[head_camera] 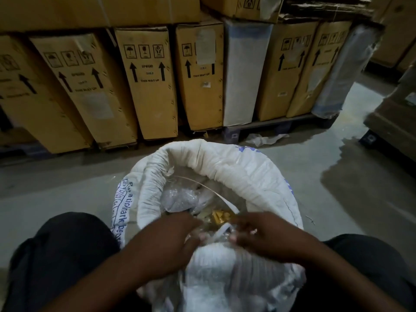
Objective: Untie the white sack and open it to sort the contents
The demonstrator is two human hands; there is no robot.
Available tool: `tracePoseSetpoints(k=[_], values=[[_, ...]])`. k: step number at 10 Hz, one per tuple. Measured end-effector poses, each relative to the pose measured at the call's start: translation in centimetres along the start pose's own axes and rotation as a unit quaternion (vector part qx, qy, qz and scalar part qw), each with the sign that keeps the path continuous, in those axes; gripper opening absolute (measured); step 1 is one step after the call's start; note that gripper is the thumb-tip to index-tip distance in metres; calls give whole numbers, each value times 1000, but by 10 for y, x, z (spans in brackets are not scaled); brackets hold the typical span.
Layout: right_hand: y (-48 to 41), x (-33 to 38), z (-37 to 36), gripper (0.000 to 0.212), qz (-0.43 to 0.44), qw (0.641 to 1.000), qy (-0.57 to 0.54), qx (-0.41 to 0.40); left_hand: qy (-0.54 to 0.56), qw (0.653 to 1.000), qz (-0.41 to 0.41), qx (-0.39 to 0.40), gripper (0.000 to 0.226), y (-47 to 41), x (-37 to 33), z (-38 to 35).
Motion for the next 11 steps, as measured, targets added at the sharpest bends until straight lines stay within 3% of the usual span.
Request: tracePoseSetpoints(k=[1,2,3,4,5,6,7,9,11], values=[[-25,-49,29,78,-81,983,135,-89,-146,977,128,88,117,-6,62,-15],[-16,-88,19,113,-182,962,194,-52,-139,946,221,191,148,19,103,-46],[-10,-78,22,108,-164,968,183,-43,-117,972,153,135,154,22,91,-40],[-9,-42,40,75,-110,967,192,-123,-129,987,-21,-97,87,10,50,10],[-6,-11,65,68,-41,947,217,-234,-92,974,-32,-204,92,3,46,39],[-22,-11,69,91,-27,944,217,-249,-79,967,28,-240,111,-18,71,54],[-54,-37,50,99,-66,951,235,-190,-65,962,117,-239,119,-47,111,50],[-106,-63,47,99,-91,964,195,-158,-74,973,84,-203,109,-116,119,34],[-116,-78,96,91,-81,960,66,-261,-1,970,67,-235,101,-143,125,66]])
Point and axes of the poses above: each hand's wrist, its own y-axis away from the middle knuckle, its own z-axis out of the back of the hand, x = y × z, the point moved 10 cm from there along -y, towards the middle knuckle, and after that the axes turned 1 degree about -x, right-handed, at the moved point
